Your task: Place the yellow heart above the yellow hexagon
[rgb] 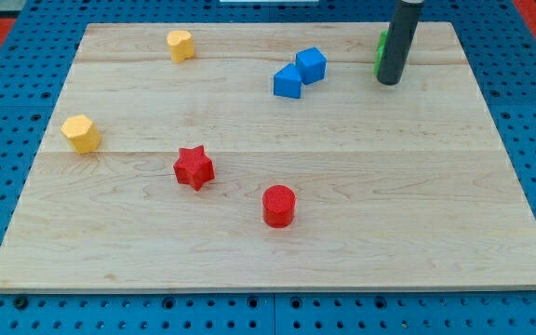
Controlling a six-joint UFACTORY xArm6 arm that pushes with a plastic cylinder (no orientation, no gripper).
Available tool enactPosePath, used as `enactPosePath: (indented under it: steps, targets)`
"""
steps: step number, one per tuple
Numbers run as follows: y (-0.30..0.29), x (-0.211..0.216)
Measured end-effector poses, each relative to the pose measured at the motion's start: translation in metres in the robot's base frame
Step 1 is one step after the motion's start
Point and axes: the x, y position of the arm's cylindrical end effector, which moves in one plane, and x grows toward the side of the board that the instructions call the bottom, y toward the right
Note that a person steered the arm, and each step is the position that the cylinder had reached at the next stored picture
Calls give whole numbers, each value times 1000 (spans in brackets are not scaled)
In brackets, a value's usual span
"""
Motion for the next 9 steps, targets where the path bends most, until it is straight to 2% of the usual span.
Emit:
enactPosePath:
  steps: [1,2,3,4,6,7,8,9]
  targets:
    - [-12,19]
    - [-74,62]
    - [-151,59]
    - [-184,14]
    - [-196,-87]
    - [-268,-84]
    - [-334,-62]
    - [-392,-21]
